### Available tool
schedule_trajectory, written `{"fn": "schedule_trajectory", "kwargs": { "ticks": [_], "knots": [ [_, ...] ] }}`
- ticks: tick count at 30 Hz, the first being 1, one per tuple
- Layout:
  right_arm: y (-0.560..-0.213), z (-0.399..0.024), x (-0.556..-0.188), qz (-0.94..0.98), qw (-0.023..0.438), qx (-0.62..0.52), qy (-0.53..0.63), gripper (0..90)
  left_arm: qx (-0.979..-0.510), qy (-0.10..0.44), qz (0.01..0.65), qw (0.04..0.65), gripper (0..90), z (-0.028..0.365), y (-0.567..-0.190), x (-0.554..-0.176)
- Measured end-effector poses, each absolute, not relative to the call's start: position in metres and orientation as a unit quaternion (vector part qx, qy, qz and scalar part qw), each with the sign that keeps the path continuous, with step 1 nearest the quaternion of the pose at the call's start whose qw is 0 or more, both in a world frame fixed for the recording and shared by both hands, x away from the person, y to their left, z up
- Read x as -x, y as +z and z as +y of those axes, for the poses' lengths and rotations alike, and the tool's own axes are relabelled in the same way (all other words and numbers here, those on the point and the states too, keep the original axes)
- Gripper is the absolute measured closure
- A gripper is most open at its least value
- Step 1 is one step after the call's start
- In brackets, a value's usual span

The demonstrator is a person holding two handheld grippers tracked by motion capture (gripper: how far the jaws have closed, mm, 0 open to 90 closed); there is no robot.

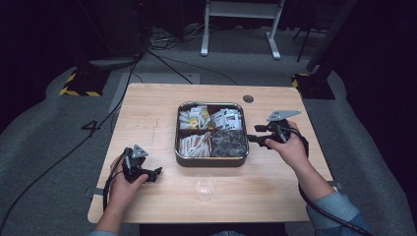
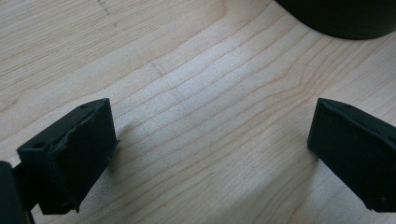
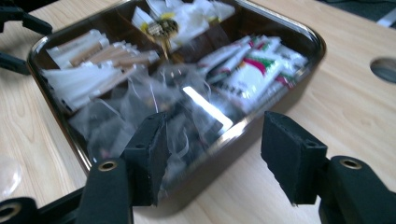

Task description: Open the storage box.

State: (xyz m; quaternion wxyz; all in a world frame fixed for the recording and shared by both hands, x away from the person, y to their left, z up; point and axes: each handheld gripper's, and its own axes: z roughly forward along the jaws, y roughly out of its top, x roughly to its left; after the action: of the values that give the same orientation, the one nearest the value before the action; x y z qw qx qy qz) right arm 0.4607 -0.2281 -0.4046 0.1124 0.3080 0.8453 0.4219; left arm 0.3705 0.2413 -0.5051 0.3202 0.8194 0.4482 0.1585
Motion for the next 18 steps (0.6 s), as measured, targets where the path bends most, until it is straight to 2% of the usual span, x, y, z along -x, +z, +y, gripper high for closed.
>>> {"fn": "schedule_trajectory", "kwargs": {
  "ticks": [7,9,18],
  "knots": [
    [-0.398,-0.205,-0.472,0.848,0.108,-0.297,0.425,42.3,-0.819,0.158,0.448,0.321,1.5,0.241,-0.505,-0.37],
    [-0.397,-0.193,-0.478,0.853,0.101,-0.29,0.422,45.3,-0.82,0.158,0.448,0.32,1.4,0.241,-0.505,-0.371],
    [-0.4,-0.165,-0.493,0.858,0.095,-0.282,0.418,45.0,-0.823,0.156,0.443,0.318,0.1,0.241,-0.505,-0.372]
  ]
}}
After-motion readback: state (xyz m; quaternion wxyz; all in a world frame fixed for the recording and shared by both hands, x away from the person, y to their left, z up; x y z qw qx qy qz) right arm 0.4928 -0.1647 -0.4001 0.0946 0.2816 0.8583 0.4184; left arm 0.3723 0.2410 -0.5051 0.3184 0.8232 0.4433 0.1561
